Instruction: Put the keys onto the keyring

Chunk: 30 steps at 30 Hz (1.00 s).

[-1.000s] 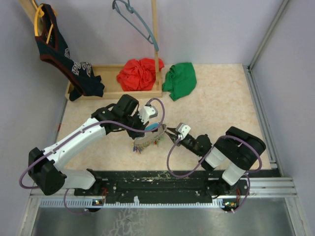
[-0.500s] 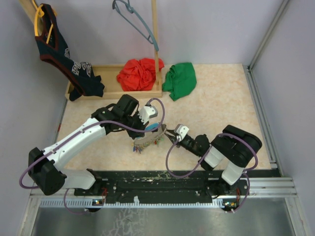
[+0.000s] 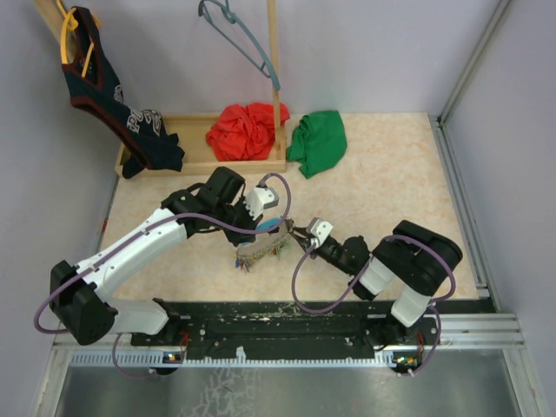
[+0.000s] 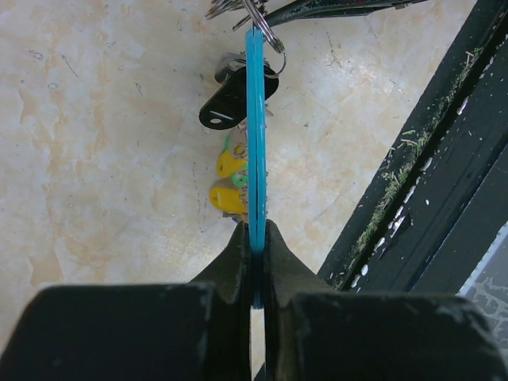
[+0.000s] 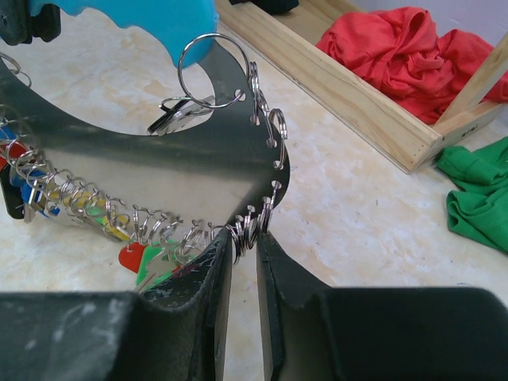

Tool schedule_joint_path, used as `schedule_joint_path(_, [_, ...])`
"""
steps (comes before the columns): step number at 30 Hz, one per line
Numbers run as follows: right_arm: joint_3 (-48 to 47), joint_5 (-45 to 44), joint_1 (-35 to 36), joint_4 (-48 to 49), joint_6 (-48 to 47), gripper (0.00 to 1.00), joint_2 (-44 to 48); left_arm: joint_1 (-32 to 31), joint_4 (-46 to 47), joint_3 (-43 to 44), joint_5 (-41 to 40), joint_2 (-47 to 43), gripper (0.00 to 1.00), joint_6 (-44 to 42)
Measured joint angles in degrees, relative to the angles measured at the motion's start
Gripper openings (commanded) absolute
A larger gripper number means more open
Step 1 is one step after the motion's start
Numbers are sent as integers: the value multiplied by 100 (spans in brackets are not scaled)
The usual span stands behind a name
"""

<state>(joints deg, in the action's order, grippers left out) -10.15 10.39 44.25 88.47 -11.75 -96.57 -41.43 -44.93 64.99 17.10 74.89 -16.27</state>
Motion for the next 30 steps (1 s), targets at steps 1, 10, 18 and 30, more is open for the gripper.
schedule_joint_path(1, [-11, 0, 0, 0, -11, 14, 0, 0, 2, 0, 0, 0, 0, 0])
schedule_joint_path(10, [7, -20, 2, -7, -57, 0, 22, 2, 13, -2, -57, 0, 1, 96])
schedule_joint_path(18, [146, 83, 0, -483, -125, 0, 785, 188, 186, -2, 48, -7, 34, 540])
schedule_joint_path(30, [-470, 879, -94, -3027, -59, 0, 2284, 299, 2428, -1427, -57, -385, 53, 2055])
